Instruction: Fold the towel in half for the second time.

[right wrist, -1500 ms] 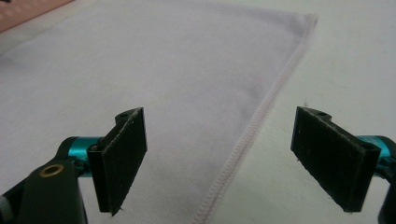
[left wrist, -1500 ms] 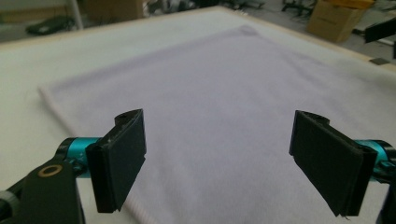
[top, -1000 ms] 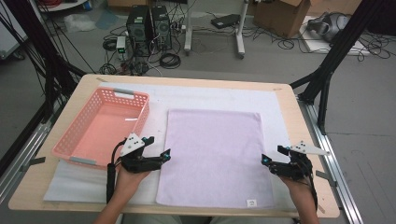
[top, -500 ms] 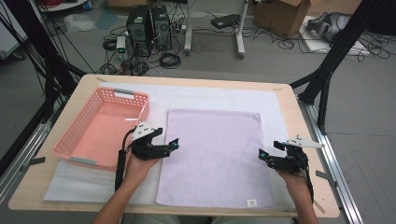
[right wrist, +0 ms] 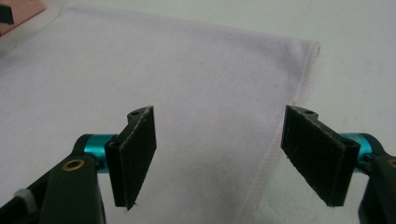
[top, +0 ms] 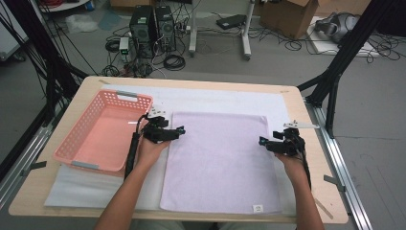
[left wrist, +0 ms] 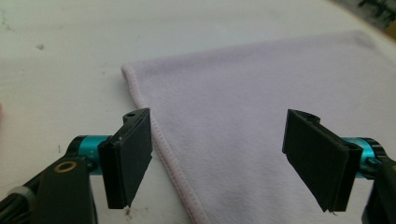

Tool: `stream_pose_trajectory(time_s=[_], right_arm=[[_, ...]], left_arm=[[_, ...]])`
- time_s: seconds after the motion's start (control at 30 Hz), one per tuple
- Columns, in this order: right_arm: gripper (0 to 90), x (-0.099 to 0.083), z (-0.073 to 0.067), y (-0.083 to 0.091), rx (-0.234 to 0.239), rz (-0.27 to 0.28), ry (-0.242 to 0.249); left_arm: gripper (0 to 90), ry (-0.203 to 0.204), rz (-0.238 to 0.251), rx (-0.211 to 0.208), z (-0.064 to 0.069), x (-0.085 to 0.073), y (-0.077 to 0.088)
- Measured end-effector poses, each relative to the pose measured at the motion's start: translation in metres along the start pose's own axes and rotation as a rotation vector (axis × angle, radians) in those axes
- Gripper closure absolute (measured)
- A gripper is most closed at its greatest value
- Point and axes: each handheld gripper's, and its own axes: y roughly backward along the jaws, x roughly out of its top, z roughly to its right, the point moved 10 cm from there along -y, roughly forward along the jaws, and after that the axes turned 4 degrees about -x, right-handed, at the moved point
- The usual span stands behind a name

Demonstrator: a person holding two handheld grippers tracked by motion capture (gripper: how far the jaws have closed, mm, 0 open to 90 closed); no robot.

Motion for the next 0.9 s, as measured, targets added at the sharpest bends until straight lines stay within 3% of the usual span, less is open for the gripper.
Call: stream_pose_trajectory(time_s=[0.2, 0.23, 0.3, 0.33, 0.43, 0.57, 0.67, 0.73, 0.77, 0.83, 0.9], right_arm=[[24.7, 0.005, 0.022, -0.019, -0.045, -0.033, -0.049], [24.6, 0.005, 0.026, -0.023, -0.056, -0.043, -0.056], [24.2, 0.004, 0.036, -0.030, -0.084, -0.056, -0.076], [24.1, 0.004, 0.040, -0.033, -0.090, -0.055, -0.088], [24.0, 0.008, 0.045, -0.043, -0.097, -0.068, -0.105], [23.4, 0.014, 0.043, -0.052, -0.102, -0.082, -0.068], [21.6, 0.017, 0.040, -0.067, -0.118, -0.118, -0.033], [21.3, 0.017, 0.039, -0.073, -0.129, -0.124, -0.025], [24.1, 0.018, 0.039, -0.074, -0.145, -0.122, -0.021], [36.7, 0.018, 0.040, -0.074, -0.203, -0.142, 0.031], [50.1, 0.019, 0.036, -0.074, -0.192, -0.137, 0.038]], left_arm=[[27.2, 0.070, -0.014, 0.070, -0.022, 0.001, -0.022], [27.4, 0.096, -0.041, 0.079, -0.026, -0.001, -0.025], [27.8, 0.105, -0.015, 0.090, -0.030, 0.006, -0.026], [27.1, 0.109, -0.029, 0.095, -0.032, 0.008, -0.028], [28.1, 0.103, -0.060, 0.114, -0.038, 0.011, -0.036], [29.1, 0.093, -0.067, 0.121, -0.042, 0.014, -0.041], [34.0, -0.052, -0.113, 0.199, -0.039, 0.011, -0.045], [43.0, -0.065, -0.106, 0.178, -0.036, 0.012, -0.045], [48.7, -0.074, -0.106, 0.167, -0.034, 0.012, -0.046], [60.4, -0.066, -0.103, 0.147, -0.032, 0.012, -0.046], [68.3, -0.038, -0.090, 0.105, -0.030, 0.012, -0.047]])
